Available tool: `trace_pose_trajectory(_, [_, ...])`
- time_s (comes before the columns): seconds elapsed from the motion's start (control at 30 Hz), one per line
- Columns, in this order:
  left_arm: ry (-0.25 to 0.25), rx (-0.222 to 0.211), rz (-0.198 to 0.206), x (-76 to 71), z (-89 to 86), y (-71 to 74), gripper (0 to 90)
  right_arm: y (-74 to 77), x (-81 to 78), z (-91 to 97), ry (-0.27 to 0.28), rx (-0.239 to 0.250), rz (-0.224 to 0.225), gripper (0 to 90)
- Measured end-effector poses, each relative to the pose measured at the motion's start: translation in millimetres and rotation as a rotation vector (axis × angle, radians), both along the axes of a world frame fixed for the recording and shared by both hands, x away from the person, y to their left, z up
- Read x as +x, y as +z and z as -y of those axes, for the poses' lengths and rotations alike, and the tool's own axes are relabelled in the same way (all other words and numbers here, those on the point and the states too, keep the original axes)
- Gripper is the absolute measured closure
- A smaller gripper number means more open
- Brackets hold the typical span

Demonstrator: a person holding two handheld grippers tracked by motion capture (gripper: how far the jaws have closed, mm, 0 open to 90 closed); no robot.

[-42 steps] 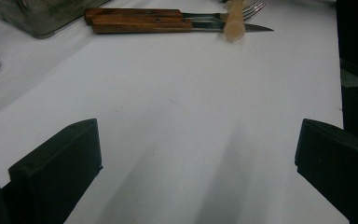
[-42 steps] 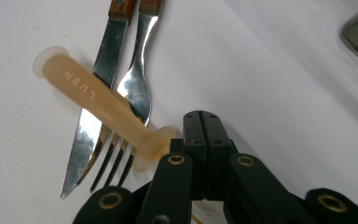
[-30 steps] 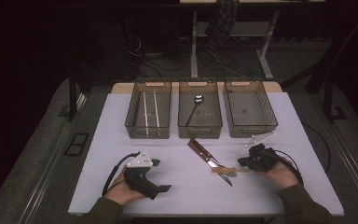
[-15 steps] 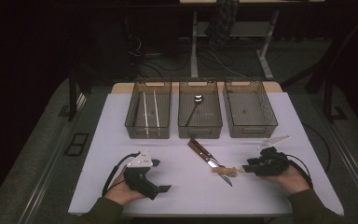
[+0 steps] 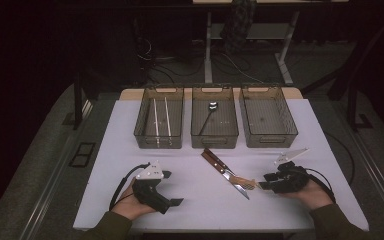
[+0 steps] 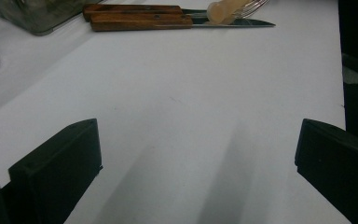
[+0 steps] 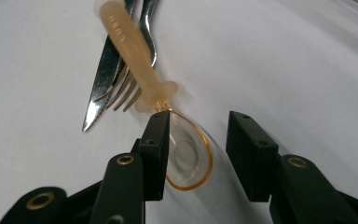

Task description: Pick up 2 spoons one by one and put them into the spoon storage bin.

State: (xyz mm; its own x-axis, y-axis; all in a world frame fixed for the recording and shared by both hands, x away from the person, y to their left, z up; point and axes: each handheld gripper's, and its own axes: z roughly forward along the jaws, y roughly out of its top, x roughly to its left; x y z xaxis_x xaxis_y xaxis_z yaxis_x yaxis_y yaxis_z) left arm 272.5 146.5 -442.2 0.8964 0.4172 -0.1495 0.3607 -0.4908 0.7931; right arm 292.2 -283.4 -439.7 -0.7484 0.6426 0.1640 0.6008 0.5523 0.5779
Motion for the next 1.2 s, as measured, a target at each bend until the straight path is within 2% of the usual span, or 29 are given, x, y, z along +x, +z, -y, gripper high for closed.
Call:
trace_pose_trajectory(0.17, [-0.002,0.005,0.001,-0.3,0.4,0.0,0.0,1.4,-2.7,-4.5,0.032,-0.053,0.033,64.5])
trace_pose_trajectory(0.3, [-0.004,0.007,0.001,-0.1,0.5,-0.2,0.0,1.2,-3.7,-5.4,0.068,-0.038,0.022,75.9])
trace_pose_trajectory(0.5, [-0.004,0.009,0.001,-0.3,0.7,-0.2,0.0,0.6,-6.2,-5.7,0.085,-0.018,0.014,81.1])
trace_pose_trajectory(0.67, [-0.003,0.007,0.003,-0.6,0.9,0.1,0.0,0.8,-7.0,-4.5,0.108,-0.016,0.031,83.1])
trace_pose_trajectory(0.93, [-0.005,0.004,0.004,-1.0,0.7,0.7,0.0,2.5,-7.0,-5.4,0.111,-0.019,0.052,84.1])
trace_pose_trajectory(1.0, [-0.006,0.003,0.004,-1.0,0.5,0.9,0.0,4.0,-7.3,-5.7,0.107,-0.024,0.072,84.2])
trace_pose_trajectory(1.2, [-0.008,0.001,0.003,-0.9,0.6,0.8,0.0,9.9,-6.4,-2.1,0.086,-0.001,0.095,84.3])
